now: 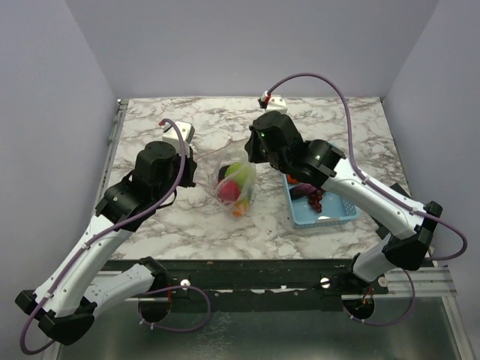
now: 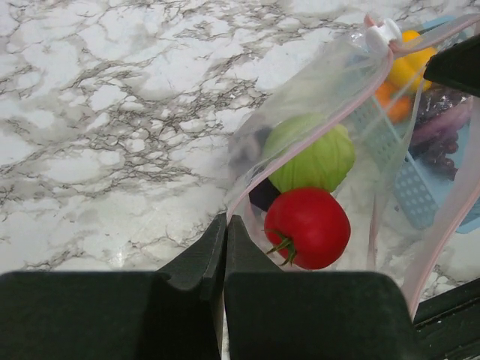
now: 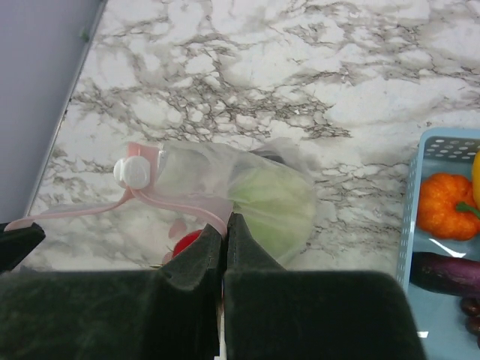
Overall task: Place the food in the zip-top bag and seal the zipper
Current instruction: Adjust the zipper food storage bag at the center of the board.
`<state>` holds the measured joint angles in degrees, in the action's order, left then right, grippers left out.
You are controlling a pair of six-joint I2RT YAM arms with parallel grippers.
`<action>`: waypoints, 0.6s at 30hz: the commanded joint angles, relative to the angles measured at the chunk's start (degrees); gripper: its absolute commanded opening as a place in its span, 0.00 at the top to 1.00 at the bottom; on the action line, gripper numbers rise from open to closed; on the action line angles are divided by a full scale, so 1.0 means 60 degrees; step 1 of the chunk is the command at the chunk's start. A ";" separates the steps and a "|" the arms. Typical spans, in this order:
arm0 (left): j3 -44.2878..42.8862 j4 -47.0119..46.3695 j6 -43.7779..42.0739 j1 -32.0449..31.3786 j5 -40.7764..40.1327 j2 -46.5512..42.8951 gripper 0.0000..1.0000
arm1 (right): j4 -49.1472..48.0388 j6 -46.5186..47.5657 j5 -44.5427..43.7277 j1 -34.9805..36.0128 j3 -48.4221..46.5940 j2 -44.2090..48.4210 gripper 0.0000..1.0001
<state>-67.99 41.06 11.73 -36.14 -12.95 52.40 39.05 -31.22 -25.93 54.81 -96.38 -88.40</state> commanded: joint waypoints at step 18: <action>-0.0339 -0.0210 0.0518 -0.0042 0.0691 -0.0444 1.00 | 0.0142 0.0360 -0.0595 0.0058 -0.0234 0.0256 0.99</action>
<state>-62.41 40.16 14.44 -36.49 -11.38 51.79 39.33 -30.30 -26.79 55.16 -93.43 -90.21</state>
